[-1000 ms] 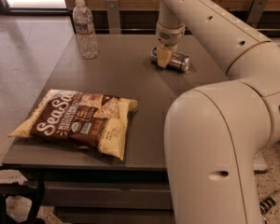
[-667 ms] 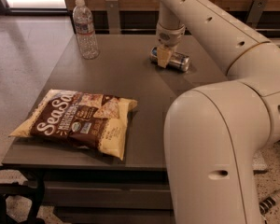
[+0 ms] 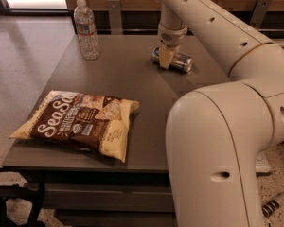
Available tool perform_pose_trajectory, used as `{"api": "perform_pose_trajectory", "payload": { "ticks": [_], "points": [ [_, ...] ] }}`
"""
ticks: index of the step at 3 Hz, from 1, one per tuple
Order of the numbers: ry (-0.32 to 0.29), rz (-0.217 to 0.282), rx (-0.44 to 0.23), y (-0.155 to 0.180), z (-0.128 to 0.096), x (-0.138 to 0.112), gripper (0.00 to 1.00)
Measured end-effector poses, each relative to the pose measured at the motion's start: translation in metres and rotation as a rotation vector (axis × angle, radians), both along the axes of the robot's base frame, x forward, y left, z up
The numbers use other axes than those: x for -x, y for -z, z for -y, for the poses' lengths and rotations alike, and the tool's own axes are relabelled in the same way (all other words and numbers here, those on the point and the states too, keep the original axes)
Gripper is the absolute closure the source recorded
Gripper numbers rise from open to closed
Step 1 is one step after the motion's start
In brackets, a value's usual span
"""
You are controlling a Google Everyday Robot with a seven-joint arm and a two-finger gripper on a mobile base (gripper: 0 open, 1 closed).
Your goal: Place redbull can upright
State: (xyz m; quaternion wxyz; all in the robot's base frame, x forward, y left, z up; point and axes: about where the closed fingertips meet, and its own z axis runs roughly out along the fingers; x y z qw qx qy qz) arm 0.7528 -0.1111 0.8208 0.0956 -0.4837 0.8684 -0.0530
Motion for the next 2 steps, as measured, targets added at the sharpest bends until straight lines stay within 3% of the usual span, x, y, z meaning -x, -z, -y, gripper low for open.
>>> {"api": "perform_pose_trajectory", "payload": {
  "ticks": [2],
  "points": [
    [-0.075, 0.095, -0.070, -0.047, 0.014, -0.003, 1.00]
  ]
}}
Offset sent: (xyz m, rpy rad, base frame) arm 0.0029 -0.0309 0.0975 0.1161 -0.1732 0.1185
